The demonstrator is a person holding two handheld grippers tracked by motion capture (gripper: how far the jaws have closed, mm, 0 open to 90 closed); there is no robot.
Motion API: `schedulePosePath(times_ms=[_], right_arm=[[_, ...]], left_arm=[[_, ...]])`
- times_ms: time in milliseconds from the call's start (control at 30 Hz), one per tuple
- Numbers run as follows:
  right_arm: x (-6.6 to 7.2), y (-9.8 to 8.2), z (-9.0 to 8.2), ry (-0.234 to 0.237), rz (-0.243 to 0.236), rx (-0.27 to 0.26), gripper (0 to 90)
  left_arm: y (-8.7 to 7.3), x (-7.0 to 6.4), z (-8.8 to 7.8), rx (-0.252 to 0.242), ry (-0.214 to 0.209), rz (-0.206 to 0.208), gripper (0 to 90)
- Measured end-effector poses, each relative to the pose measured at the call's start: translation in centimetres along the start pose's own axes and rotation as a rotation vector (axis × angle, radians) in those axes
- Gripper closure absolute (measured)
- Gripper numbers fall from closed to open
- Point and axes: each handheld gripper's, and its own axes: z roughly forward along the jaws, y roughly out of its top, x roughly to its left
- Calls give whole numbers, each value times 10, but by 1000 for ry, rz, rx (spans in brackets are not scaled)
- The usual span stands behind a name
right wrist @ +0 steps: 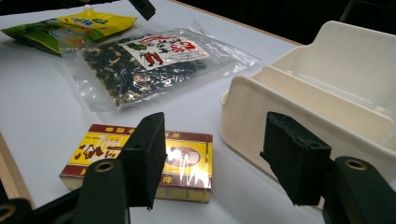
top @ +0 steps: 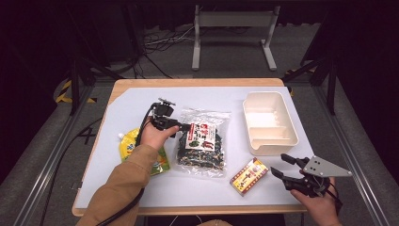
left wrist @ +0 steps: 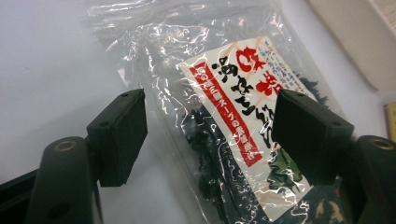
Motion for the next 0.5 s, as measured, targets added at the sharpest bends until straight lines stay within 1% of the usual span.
schedulePosePath(times_ms=[67,133,200,233,367,433,500], right_arm=[[0,-1,-1,0,-1,2,395],[0,-1,-1,-1,1,3,395],[0,-1,-1,-1,1,3,395],[1,-1,-1,-1,-2,3,396],[1,-1,0,3,-1,6,397],[1,-1,0,5,-2,7,396],[1,-1,1,6,-4,7,394]], left_arm=[[-1,1,3,13,11,11,268],[-1,3,6,18,15,-5,262],[-2,6,9,23,12,-10,259],[-3,7,9,25,11,-20,258],[-4,9,14,44,6,-32,257],[-5,9,16,57,12,-39,254],[-6,11,18,63,9,-60,249]])
